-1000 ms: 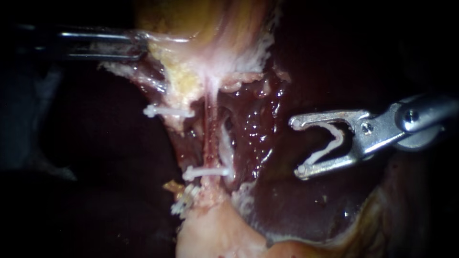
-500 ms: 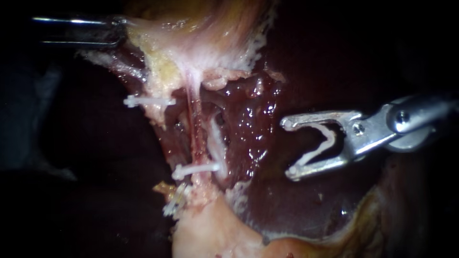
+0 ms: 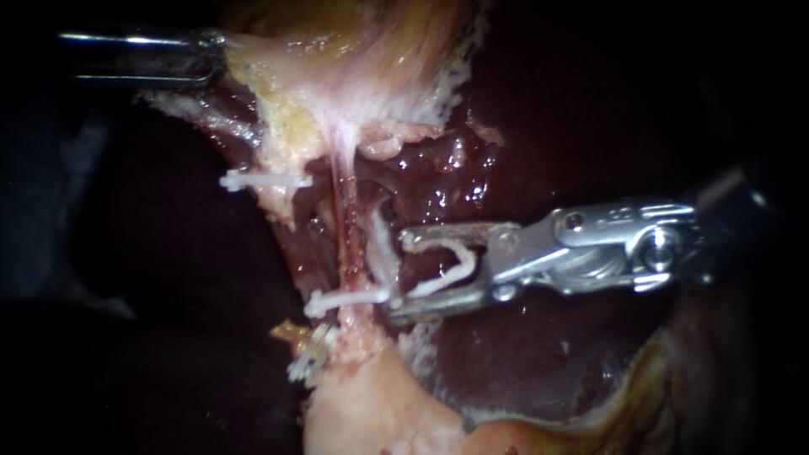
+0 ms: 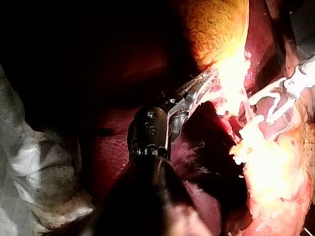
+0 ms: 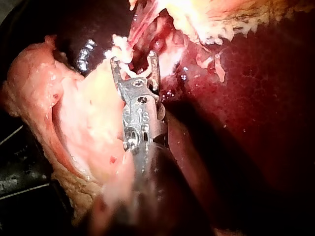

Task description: Clipping second clip right tube

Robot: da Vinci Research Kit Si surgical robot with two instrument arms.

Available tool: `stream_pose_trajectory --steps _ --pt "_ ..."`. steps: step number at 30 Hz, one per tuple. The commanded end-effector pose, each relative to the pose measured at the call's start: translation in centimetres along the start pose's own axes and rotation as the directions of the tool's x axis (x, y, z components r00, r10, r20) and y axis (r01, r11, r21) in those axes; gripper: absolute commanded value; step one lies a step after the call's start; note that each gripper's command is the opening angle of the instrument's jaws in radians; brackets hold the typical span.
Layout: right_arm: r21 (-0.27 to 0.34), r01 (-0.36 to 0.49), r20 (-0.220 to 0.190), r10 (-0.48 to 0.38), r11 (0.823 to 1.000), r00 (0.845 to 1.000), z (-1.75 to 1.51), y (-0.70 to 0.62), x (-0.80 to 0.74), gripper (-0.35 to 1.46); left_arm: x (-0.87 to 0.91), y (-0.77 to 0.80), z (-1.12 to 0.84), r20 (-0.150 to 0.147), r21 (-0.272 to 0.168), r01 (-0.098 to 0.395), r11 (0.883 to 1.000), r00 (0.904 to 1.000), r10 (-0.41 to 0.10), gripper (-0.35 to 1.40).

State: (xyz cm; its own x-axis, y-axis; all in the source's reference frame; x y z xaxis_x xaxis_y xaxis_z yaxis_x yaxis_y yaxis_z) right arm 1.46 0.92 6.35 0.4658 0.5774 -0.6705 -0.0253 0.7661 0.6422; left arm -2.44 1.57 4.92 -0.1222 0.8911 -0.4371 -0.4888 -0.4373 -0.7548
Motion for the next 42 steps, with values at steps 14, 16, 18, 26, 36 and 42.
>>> stream_pose_trajectory --steps 14,16,18,26,36,42 --pt "0.045 -0.072 -0.044 0.074 0.996 0.996 0.50 0.22 -0.05 0.49 -0.01 0.01 0.02 -0.001 0.002 0.000 1.000 1.0000 0.000 -0.35" --pt "0.058 -0.081 -0.059 0.084 0.995 0.995 0.54 0.23 -0.03 0.49 -0.01 0.01 0.02 -0.001 0.002 0.000 1.000 1.0000 0.000 -0.35" --pt "0.069 -0.083 -0.066 0.087 0.994 0.994 0.57 0.23 -0.02 0.49 -0.01 0.01 0.02 -0.001 0.002 0.000 1.000 1.0000 0.000 -0.35" --pt "0.093 -0.089 -0.083 0.097 0.992 0.992 0.65 0.24 0.02 0.49 -0.01 0.01 0.02 -0.001 0.002 0.000 1.000 1.0000 0.000 -0.35" --pt "0.115 -0.088 -0.098 0.100 0.989 0.990 0.67 0.23 0.03 0.49 -0.01 0.01 0.02 -0.001 0.002 0.000 1.000 1.0000 0.000 -0.35" --pt "0.200 -0.057 -0.155 0.088 0.978 0.984 0.66 0.06 0.10 0.49 -0.01 0.01 0.02 -0.001 0.002 0.000 1.000 1.0000 0.000 -0.35"
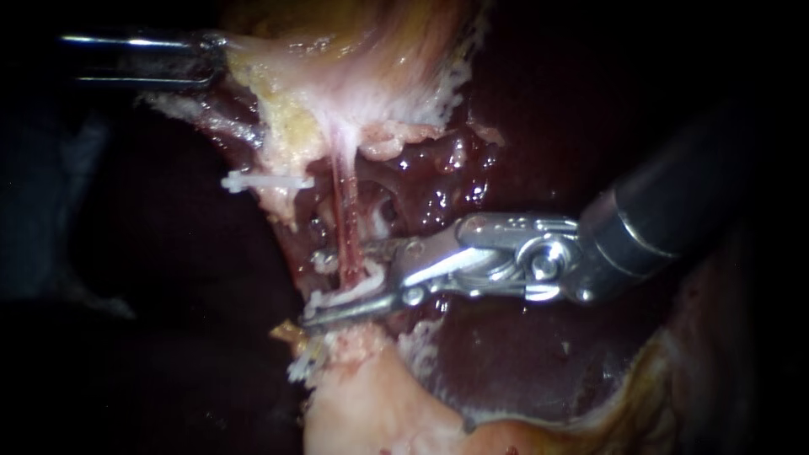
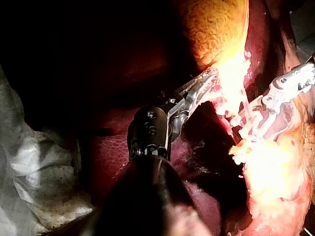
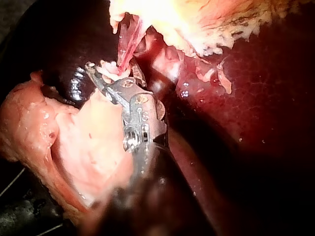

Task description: Clipping second clip right tube

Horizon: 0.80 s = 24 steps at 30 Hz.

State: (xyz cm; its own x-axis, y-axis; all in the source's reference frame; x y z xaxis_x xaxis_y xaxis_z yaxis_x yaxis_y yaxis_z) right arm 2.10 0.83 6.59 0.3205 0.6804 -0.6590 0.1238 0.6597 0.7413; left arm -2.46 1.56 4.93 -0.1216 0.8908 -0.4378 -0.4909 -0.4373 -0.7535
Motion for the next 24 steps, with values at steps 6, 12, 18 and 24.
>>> stream_pose_trajectory --steps 6,12,18,24 --pt "0.095 0.007 -0.063 -0.001 0.995 0.998 0.02 -0.23 0.19 0.47 0.00 0.00 0.00 0.000 0.000 0.000 1.000 1.0000 0.000 -0.35" --pt "0.144 0.012 -0.078 0.000 0.990 0.997 0.04 -0.36 0.29 0.45 0.00 0.00 0.00 0.000 0.000 0.000 1.000 1.0000 0.000 -0.35" --pt "0.154 0.015 -0.074 -0.004 0.988 0.997 0.05 -0.38 0.28 0.44 0.00 0.00 0.00 0.000 0.000 0.000 1.000 1.0000 0.000 -0.35" --pt "0.157 0.010 -0.073 0.001 0.988 0.997 0.04 -0.38 0.28 0.39 -0.01 0.00 0.01 0.000 0.001 -0.001 1.000 1.0000 0.001 -0.35"
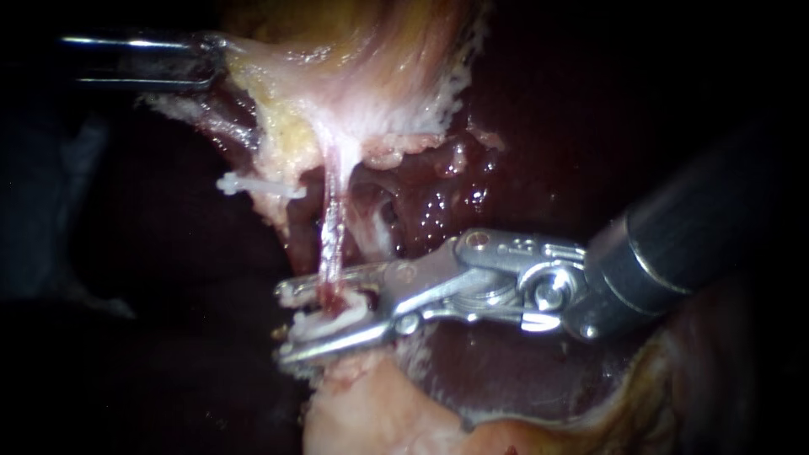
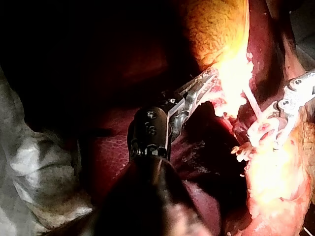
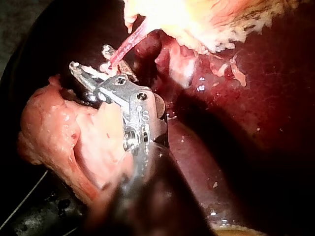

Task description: Clipping second clip right tube

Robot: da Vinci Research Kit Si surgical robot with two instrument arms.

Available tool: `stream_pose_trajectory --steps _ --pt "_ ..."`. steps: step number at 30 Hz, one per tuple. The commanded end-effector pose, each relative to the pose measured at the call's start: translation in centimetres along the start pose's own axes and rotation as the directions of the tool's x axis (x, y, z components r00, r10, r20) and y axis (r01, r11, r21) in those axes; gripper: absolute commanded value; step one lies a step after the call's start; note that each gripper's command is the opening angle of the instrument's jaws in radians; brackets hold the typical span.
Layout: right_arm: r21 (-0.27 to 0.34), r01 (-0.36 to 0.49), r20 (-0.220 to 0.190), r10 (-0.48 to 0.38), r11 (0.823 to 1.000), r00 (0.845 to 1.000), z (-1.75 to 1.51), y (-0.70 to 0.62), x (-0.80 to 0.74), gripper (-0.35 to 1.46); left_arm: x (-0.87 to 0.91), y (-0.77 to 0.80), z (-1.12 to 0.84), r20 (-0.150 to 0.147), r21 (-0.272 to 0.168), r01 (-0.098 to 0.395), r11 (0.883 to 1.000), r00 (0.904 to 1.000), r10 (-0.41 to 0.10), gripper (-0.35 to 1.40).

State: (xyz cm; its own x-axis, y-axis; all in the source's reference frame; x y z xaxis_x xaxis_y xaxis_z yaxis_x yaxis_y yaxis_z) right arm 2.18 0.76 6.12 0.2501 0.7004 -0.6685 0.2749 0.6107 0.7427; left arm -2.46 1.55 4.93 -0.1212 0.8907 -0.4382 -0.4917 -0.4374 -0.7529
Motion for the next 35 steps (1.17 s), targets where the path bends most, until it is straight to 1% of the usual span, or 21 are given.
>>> stream_pose_trajectory --steps 1,5,10,16,19,24,28,35 --pt "-0.004 -0.003 -0.001 0.003 1.000 1.000 -0.01 0.00 -0.01 0.39 0.00 0.00 0.01 0.000 0.000 0.000 1.000 1.0000 0.000 -0.35" --pt "0.003 -0.008 0.002 0.008 1.000 1.000 0.00 -0.01 -0.03 0.36 -0.01 0.00 0.02 -0.001 0.001 -0.001 1.000 1.0000 0.001 -0.35" --pt "0.015 -0.013 0.005 0.013 1.000 1.000 -0.02 -0.03 -0.03 0.24 -0.03 0.00 0.03 -0.002 0.004 -0.002 1.000 1.0000 0.002 -0.35" --pt "0.022 -0.013 0.008 0.012 1.000 1.000 -0.05 -0.04 -0.04 -0.09 -0.03 0.00 0.03 -0.003 0.005 -0.002 1.000 1.0000 0.002 -0.35" --pt "0.017 -0.030 0.006 0.030 0.999 1.000 -0.07 -0.05 -0.05 -0.35 -0.03 0.00 0.03 -0.003 0.005 -0.001 1.000 1.0000 0.001 -0.35" --pt "0.009 -0.088 -0.001 0.088 0.996 0.996 -0.11 -0.02 -0.06 -0.35 -0.03 0.01 0.04 -0.003 0.005 -0.001 1.000 1.0000 0.001 -0.35" --pt "0.004 -0.088 0.013 0.088 0.996 0.996 -0.12 -0.03 -0.07 -0.35 -0.03 0.01 0.04 -0.003 0.005 -0.001 1.000 1.0000 0.001 -0.35" --pt "0.001 -0.087 0.013 0.087 0.996 0.996 -0.12 -0.02 -0.10 -0.35 -0.02 0.01 0.05 -0.003 0.005 -0.001 1.000 1.0000 0.001 -0.35"
